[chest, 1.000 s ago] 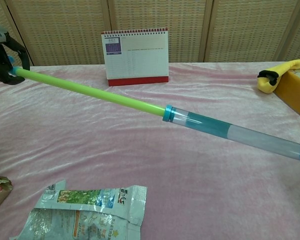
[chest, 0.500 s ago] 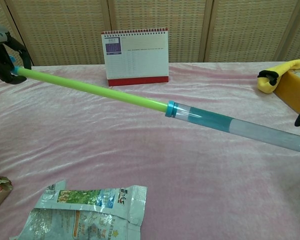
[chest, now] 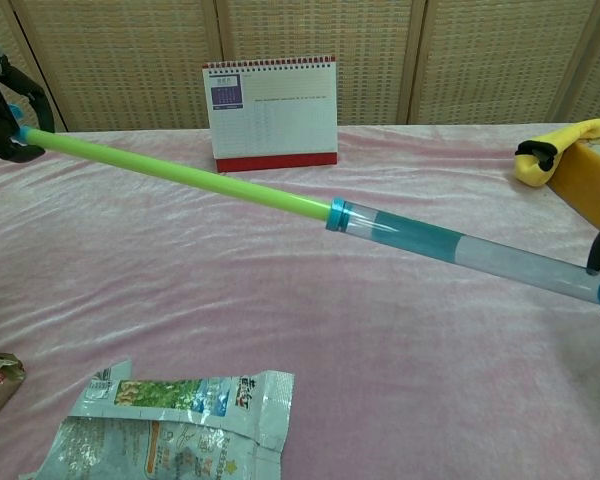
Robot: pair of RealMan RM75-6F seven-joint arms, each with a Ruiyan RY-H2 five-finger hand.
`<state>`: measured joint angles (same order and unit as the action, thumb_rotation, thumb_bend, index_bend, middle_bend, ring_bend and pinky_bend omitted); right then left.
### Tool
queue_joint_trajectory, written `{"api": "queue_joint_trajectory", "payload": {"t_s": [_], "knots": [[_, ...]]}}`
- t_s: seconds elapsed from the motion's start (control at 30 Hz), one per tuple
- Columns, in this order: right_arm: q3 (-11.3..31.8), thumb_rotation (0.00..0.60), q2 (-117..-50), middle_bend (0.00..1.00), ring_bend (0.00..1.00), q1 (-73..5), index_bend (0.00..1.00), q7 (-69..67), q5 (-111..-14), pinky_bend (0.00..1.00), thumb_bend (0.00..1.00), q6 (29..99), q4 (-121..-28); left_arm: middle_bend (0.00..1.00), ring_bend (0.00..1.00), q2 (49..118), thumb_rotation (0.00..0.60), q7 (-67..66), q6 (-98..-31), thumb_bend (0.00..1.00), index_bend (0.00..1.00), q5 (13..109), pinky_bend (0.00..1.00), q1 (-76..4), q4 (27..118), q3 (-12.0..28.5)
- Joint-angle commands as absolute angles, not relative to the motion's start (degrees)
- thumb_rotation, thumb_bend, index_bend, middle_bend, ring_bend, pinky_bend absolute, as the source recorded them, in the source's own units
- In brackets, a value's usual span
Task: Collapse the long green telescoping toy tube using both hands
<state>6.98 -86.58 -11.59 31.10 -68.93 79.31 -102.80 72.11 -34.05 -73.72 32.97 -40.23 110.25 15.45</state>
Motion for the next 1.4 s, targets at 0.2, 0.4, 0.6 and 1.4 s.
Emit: {"api": "queue_joint_trajectory", "payload": {"t_s": [0.2,0.4,0.6,1.4], "knots": [[7.55,0.6,-87.43,0.99,0.95,-11.68,0.66,29.74,-70.07,0.59,0.48,80.97,-101.79,0.96,0.87,71.82,0.6,-33.45,-72.86,0.7,0.87,32.92,0.83,-40.03,109.73,14.78],[7.85,0.6,-87.42,0.99,0.95,-12.18,0.69,30.85,-70.58,0.59,0.48,81.53,-102.31,0.96,0.87,72.06,0.6,-33.36,-72.53,0.7,0.87,33.26,0.83,-39.98,110.0,14.02],[8.69,0.6,-87.93,0.99,0.95,-13.5,0.69,33.03,-69.8,0.59,0.48,80.86,-103.29,0.96,0.87,72.54,0.6,-34.13,-72.87,0.7,0.87,33.66,0.83,-40.33,110.66,13.52],[12.4,0.6,-95.14,0.99,0.95,-22.62,0.69,49.54,-64.77,0.59,0.48,79.36,-106.92,0.96,0.87,79.24,0.6,-38.29,-74.21,0.7,0.87,33.1,0.83,-43.06,110.74,11.96]]}}
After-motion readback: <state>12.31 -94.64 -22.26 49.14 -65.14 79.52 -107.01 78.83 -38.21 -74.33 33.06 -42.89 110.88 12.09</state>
